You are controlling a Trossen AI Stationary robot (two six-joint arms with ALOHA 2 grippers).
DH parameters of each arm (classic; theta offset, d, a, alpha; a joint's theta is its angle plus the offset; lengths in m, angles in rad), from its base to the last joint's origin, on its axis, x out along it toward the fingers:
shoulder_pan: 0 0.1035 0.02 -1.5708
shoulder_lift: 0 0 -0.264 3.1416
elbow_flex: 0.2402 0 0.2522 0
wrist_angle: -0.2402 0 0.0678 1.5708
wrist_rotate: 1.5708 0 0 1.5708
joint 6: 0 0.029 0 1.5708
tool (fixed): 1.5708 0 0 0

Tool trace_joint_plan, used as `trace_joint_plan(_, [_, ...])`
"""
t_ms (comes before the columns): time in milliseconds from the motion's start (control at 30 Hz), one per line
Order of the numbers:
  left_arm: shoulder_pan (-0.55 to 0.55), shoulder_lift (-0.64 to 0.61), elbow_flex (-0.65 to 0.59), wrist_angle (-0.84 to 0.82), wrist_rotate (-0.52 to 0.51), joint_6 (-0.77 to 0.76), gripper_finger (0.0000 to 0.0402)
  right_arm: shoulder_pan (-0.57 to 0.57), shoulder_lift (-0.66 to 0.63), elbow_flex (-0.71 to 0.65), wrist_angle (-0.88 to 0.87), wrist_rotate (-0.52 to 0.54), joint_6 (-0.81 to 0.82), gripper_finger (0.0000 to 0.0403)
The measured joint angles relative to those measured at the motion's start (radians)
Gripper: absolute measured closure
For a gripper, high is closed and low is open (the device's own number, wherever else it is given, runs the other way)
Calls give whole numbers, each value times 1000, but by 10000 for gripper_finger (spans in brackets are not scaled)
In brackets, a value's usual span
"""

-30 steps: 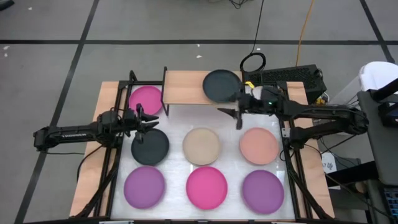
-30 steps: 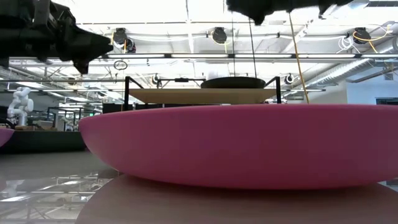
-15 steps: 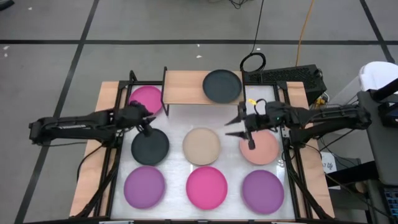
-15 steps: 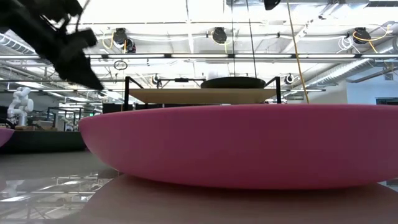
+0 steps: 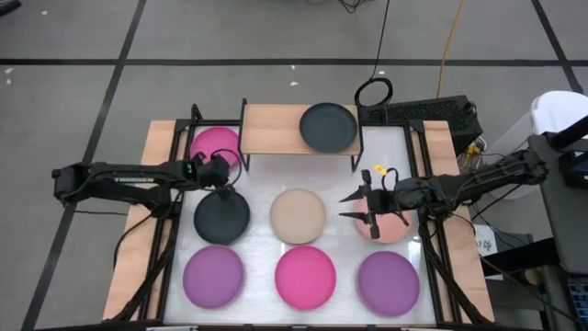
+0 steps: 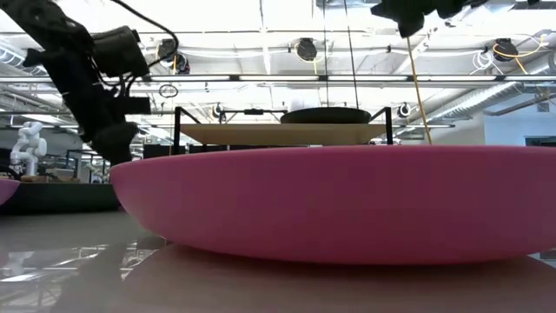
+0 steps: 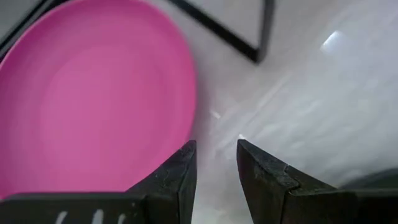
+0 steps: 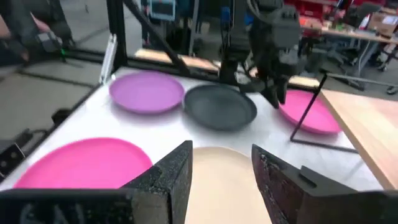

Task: Place and stack plates onto a shelf
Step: Stack the top pink plate on top of the black plate on the shelf

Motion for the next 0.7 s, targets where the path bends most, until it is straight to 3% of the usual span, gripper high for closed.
trace_joint_plan(267, [65, 69, 0, 3, 0, 48, 282, -1, -83, -134, 206, -2, -2, 257])
trace_joint_plan(500, [96, 80, 0, 8, 0, 75, 281, -1, -131, -185, 258, -3, -4, 257])
trace_joint_plan(700, [100, 89, 0, 9, 1, 76, 240, -1, -146, -200, 258, -3, -4, 257])
